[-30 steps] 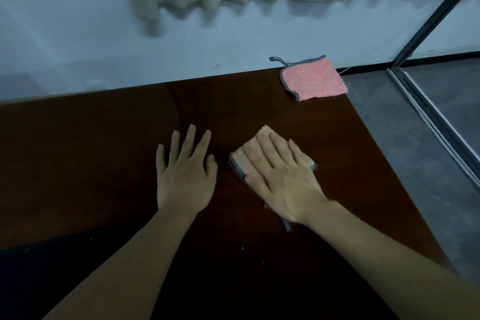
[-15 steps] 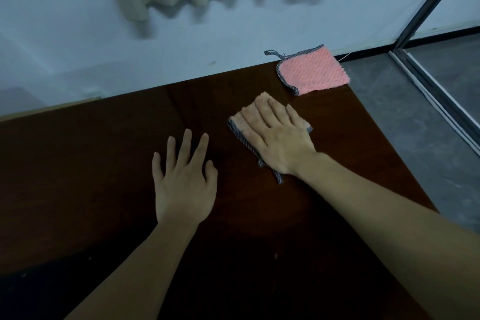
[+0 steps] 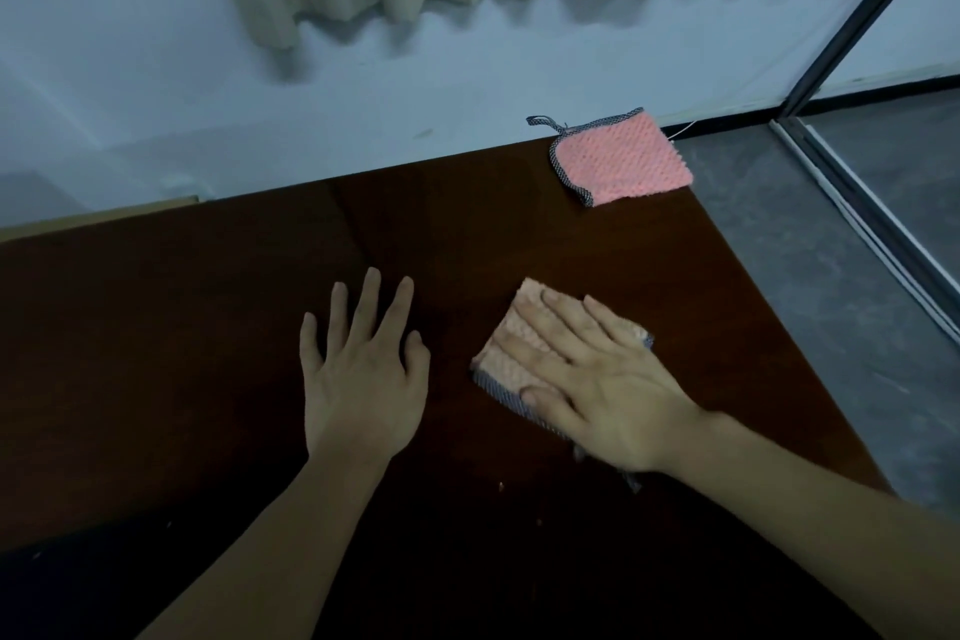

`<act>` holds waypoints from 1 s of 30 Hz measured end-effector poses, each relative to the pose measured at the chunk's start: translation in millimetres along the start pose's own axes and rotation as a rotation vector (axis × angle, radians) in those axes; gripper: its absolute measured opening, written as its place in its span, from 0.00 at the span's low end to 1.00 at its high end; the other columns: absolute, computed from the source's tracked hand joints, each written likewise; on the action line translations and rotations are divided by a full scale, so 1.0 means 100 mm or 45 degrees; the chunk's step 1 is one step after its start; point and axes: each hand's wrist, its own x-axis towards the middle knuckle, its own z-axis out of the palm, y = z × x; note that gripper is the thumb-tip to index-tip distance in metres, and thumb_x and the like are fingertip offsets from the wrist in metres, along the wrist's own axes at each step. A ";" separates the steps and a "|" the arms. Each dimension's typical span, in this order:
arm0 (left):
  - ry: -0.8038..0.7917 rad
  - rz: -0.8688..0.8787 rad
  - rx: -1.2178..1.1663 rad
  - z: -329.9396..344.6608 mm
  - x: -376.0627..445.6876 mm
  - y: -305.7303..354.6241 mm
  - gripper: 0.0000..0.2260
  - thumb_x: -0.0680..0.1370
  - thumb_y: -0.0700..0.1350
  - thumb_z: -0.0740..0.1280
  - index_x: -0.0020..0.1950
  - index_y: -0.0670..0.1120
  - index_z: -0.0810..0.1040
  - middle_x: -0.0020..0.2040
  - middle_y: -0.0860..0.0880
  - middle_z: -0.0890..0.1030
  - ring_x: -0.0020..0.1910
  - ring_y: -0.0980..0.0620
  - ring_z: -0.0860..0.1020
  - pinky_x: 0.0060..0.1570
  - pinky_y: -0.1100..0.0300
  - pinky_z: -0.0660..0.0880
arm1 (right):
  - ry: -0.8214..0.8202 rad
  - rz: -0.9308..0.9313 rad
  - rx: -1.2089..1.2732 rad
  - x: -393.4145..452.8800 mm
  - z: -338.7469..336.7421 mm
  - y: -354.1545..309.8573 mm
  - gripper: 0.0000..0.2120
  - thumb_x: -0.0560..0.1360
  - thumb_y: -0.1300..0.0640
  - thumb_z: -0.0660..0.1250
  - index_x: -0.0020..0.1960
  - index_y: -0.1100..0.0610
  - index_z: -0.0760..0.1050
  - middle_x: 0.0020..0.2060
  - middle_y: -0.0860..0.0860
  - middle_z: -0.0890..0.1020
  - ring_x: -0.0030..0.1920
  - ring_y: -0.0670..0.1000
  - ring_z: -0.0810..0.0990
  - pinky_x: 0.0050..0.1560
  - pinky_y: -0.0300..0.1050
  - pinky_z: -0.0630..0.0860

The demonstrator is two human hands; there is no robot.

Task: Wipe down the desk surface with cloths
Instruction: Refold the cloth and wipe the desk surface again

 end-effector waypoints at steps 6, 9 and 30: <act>-0.019 0.011 -0.011 -0.01 0.01 -0.01 0.26 0.84 0.58 0.45 0.82 0.61 0.43 0.83 0.54 0.42 0.81 0.50 0.38 0.79 0.45 0.38 | 0.000 0.263 0.018 0.70 -0.21 0.26 0.36 0.73 0.35 0.25 0.80 0.40 0.32 0.81 0.47 0.34 0.80 0.50 0.32 0.79 0.53 0.32; 0.014 0.015 -0.028 -0.01 0.00 -0.01 0.26 0.84 0.57 0.46 0.82 0.61 0.45 0.83 0.55 0.42 0.81 0.50 0.38 0.79 0.45 0.37 | -0.008 0.305 0.020 0.73 -0.18 0.21 0.35 0.73 0.36 0.24 0.80 0.41 0.30 0.81 0.49 0.34 0.80 0.52 0.32 0.79 0.55 0.34; -0.032 0.225 -0.014 0.00 -0.04 -0.02 0.28 0.81 0.64 0.40 0.82 0.61 0.50 0.83 0.57 0.46 0.81 0.53 0.40 0.79 0.46 0.38 | 0.016 0.442 0.064 0.36 -0.16 0.25 0.31 0.80 0.37 0.30 0.81 0.41 0.33 0.82 0.49 0.35 0.80 0.52 0.33 0.79 0.55 0.33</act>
